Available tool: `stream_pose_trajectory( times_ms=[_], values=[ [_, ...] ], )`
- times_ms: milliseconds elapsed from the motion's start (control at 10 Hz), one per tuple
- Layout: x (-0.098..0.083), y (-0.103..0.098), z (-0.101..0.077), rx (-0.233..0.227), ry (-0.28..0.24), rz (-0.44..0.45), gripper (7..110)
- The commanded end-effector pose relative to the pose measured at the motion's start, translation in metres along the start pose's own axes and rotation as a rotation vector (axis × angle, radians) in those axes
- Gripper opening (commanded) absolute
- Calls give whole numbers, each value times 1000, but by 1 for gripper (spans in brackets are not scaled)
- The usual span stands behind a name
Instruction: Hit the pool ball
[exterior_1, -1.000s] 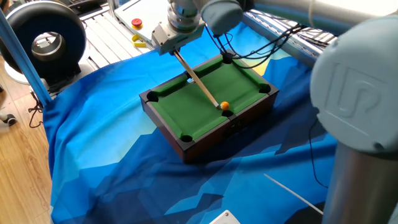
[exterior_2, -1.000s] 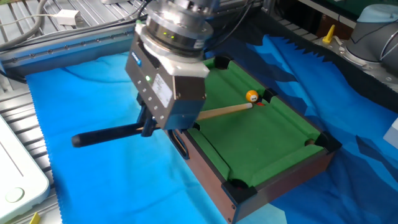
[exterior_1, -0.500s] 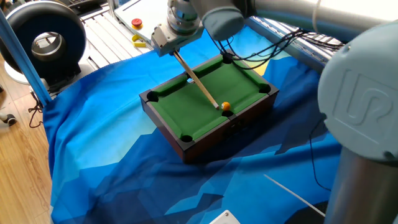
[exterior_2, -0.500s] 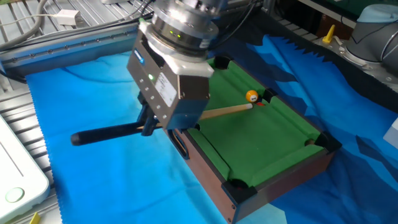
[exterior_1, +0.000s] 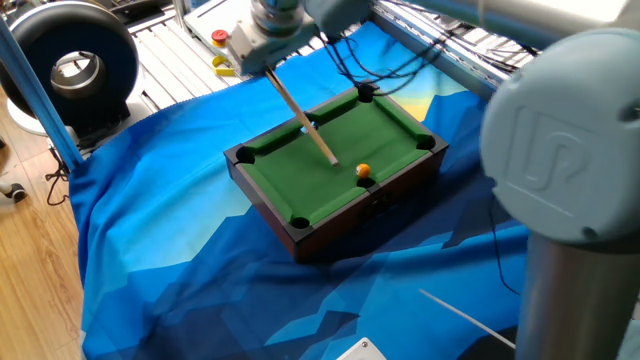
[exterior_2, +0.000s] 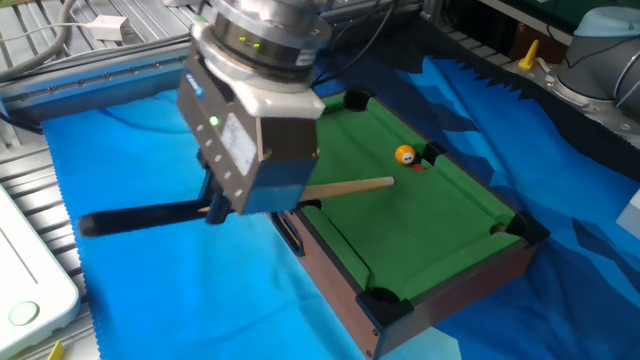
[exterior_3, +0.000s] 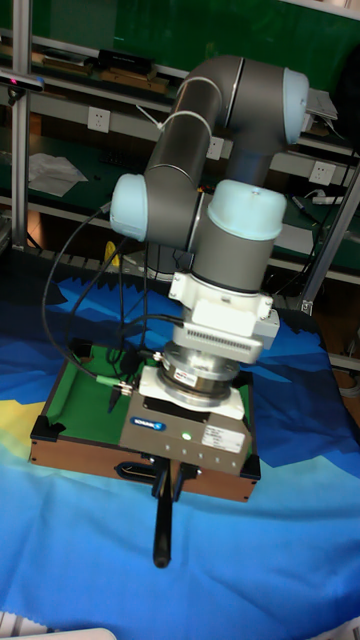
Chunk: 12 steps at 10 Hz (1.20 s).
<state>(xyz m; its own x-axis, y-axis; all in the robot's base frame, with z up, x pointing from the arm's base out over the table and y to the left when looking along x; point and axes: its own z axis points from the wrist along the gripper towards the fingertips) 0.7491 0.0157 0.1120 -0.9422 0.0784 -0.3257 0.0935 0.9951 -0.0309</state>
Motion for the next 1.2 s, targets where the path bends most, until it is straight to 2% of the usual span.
stream_pose_trajectory(
  times_ms=[0,300,500,700,800,1100],
  values=[
    [-17,30,1,-60,44,41,7],
    [-7,38,3,-86,81,66,7],
    [8,41,-3,-90,138,79,7],
    [25,40,-19,-83,208,78,7],
    [29,41,-27,-88,224,74,7],
    [32,40,-43,-82,223,65,7]
  ],
)
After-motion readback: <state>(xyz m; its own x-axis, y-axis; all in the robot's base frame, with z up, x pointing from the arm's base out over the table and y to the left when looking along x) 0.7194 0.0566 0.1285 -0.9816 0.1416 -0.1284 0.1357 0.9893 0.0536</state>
